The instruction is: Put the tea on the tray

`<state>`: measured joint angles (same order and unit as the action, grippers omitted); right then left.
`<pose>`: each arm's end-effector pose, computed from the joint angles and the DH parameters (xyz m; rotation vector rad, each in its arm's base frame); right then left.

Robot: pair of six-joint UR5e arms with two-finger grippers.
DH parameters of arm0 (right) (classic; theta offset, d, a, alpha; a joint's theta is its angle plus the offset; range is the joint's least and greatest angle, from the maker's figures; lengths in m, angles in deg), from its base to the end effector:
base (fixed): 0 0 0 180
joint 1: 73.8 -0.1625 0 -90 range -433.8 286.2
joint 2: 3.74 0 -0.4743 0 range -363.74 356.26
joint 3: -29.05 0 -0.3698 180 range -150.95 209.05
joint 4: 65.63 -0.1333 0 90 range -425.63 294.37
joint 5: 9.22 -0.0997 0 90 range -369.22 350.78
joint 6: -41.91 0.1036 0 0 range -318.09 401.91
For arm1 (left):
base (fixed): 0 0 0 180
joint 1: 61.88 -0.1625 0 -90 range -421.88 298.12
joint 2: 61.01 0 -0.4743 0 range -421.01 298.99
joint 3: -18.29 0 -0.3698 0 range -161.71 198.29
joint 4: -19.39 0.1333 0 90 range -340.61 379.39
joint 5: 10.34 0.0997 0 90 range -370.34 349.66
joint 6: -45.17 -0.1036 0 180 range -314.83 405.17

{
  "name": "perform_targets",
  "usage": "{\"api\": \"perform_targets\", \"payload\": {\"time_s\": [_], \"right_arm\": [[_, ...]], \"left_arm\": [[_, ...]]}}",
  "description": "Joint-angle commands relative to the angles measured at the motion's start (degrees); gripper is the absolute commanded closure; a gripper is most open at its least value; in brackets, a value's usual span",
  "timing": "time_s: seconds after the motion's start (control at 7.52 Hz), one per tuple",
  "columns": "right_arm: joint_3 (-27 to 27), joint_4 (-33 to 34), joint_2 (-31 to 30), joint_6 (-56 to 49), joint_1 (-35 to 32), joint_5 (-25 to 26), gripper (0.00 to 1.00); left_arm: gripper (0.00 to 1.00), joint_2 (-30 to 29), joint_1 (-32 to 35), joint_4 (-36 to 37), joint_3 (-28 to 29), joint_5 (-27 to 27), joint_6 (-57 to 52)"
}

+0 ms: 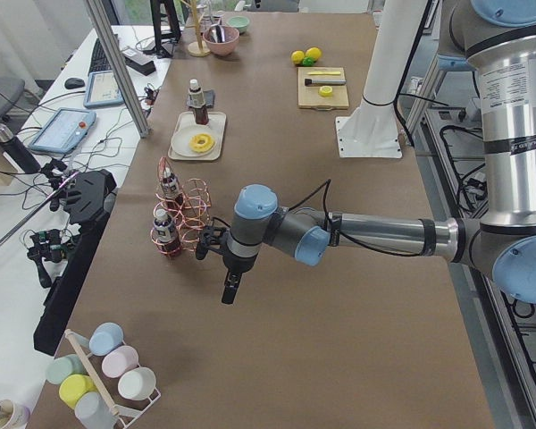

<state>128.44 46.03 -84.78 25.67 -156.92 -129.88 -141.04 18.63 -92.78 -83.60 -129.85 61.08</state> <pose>0.0177 -0.5252 0.6093 -0.0126 -0.5411 -0.3782 -0.0127 -0.4232 0.6589 0.2893 0.5850 0.0002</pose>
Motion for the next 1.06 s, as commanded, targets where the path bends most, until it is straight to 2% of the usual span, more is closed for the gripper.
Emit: {"api": "perform_targets", "payload": {"time_s": [0.0, 0.13, 0.4, 0.67, 0.93], "right_arm": [[-1.0, -0.5, -5.2, -4.6, -6.8, -7.5, 0.0], [-1.1, -0.5, -6.2, -5.4, -8.7, -8.0, 0.0], [-1.1, -0.4, -6.5, -4.9, -9.1, -8.5, 0.0], [-2.4, -0.4, -6.5, -4.7, -9.1, -10.7, 0.0], [-3.9, -1.5, -6.1, -3.1, -9.1, -10.7, 0.0]], "left_arm": [[0.02, -0.6, 0.0, 0.4, 0.7, -0.1, 0.0], [0.02, -0.3, 0.0, 0.6, 0.7, -2.5, 0.1], [0.02, 0.3, 0.1, 0.7, 2.1, -11.9, 0.1], [0.02, 0.5, 1.7, 0.8, 3.9, -13.6, 0.0], [0.02, 0.0, 5.9, 4.1, 3.5, -20.8, -0.3]]}}
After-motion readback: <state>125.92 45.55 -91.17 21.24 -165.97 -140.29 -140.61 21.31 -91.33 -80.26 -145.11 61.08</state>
